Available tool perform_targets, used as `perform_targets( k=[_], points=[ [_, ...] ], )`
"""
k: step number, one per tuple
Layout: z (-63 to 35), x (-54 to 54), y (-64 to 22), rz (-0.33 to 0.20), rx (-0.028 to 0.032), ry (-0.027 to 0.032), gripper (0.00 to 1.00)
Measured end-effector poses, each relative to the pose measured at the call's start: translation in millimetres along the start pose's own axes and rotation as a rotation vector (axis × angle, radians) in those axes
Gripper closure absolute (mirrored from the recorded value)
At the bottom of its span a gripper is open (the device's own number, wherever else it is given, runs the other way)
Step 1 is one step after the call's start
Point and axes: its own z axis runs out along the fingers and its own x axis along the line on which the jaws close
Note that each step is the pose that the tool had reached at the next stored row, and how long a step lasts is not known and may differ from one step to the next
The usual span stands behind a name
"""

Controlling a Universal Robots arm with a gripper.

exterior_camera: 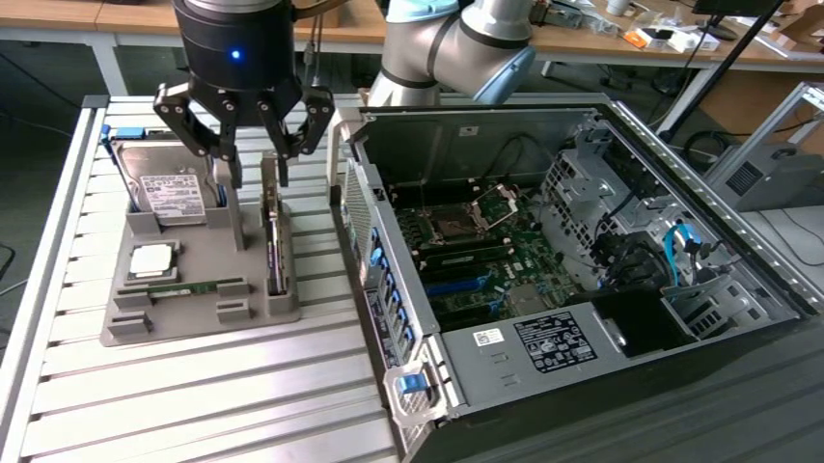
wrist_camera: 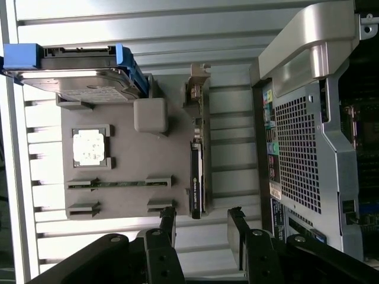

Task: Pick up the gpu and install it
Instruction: 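Pick up the gpu and move the gpu toward the slot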

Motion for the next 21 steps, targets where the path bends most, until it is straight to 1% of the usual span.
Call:
perform_targets(
  k=[21],
  points=[
    [6.2,0.2,-0.3,0.0,0.0,0.0001,0.52]
  ],
)
